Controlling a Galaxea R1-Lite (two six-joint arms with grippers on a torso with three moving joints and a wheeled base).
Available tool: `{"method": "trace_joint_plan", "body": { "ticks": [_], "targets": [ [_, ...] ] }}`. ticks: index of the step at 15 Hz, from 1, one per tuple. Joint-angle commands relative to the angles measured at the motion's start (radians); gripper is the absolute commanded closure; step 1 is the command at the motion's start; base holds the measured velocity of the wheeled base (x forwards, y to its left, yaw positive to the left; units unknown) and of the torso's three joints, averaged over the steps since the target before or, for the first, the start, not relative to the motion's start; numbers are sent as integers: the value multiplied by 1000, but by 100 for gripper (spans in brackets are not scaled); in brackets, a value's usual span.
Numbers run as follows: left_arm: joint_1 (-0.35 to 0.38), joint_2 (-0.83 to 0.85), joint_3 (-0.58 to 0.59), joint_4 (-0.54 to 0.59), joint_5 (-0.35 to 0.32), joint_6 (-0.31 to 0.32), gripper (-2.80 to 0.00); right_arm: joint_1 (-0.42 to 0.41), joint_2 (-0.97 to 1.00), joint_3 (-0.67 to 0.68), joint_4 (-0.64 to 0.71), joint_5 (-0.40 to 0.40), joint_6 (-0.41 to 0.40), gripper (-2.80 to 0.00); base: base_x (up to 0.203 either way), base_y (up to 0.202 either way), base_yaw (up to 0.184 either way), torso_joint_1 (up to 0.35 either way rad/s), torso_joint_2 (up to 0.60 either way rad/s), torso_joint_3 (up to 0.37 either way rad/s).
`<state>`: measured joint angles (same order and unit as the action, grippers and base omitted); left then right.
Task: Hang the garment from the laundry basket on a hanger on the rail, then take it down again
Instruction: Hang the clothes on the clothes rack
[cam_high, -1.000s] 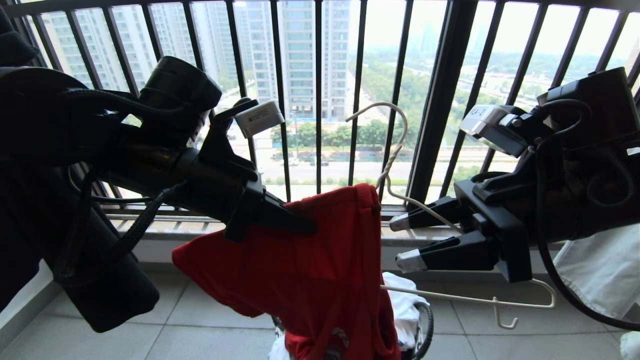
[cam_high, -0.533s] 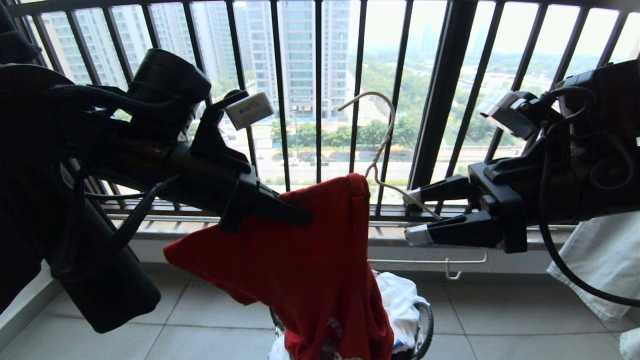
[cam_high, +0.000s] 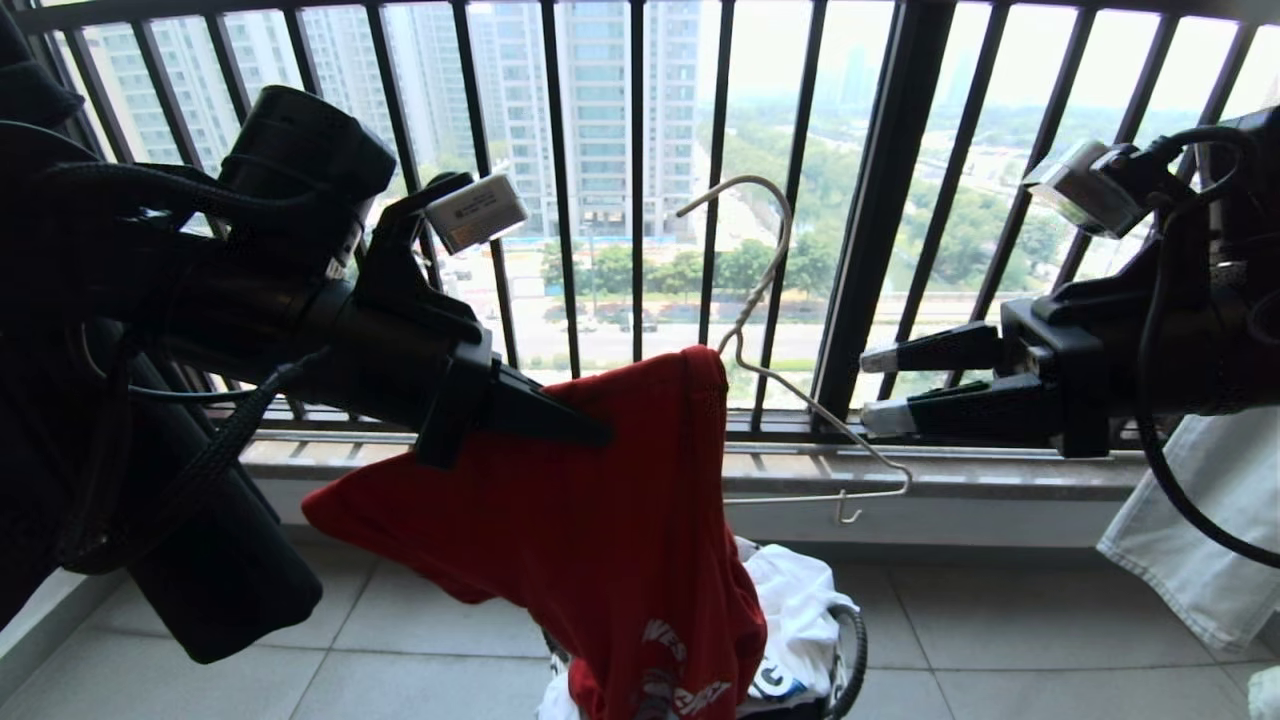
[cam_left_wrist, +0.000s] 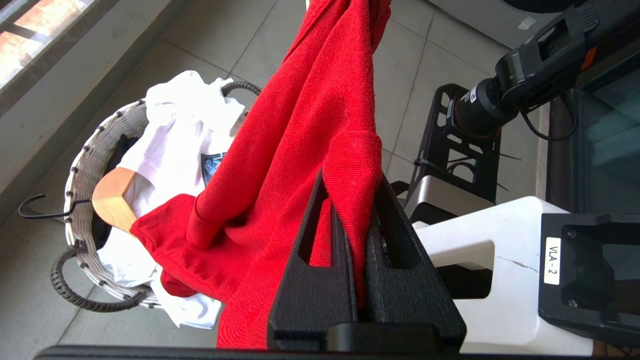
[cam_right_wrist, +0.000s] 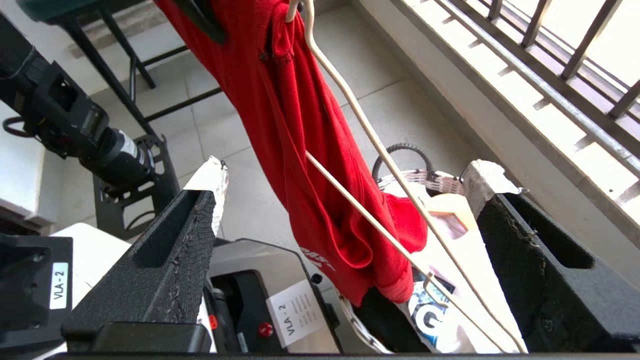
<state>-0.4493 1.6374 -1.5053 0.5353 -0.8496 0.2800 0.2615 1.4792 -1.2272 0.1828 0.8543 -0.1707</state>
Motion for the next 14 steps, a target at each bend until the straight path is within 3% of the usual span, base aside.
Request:
{"method": "trace_joint_plan", "body": {
  "ticks": [1,2,3,5,7,9,12,14],
  "targets": [
    [18,-7,2,3,-5,-20,0,-44,-72,20,48,2,138,-280,0,0,0,0,0,0],
    [20,-10,2,3,-5,-40,0,-69,-106,38,90,-1,172,-280,0,0,0,0,0,0],
    [20,-16,2,3,-5,-55,0,-82,-138,69,137,-12,188,0,0,0,0,0,0,0],
    [28,-34,13,0,-5,-76,0,-87,-180,113,221,-31,222,0,0,0,0,0,0,0],
    [44,-48,26,-52,-5,-78,0,-31,-163,114,242,-34,320,0,0,0,0,0,0,0],
    [54,-62,45,-105,-5,-88,0,20,-91,108,217,-49,377,0,0,0,0,0,0,0],
    [57,-93,77,-183,-6,-173,0,111,17,105,184,-176,462,0,0,0,0,0,0,0],
    [59,-115,137,-285,-6,-199,0,123,36,109,139,-191,523,0,0,0,0,0,0,0]
  ]
}}
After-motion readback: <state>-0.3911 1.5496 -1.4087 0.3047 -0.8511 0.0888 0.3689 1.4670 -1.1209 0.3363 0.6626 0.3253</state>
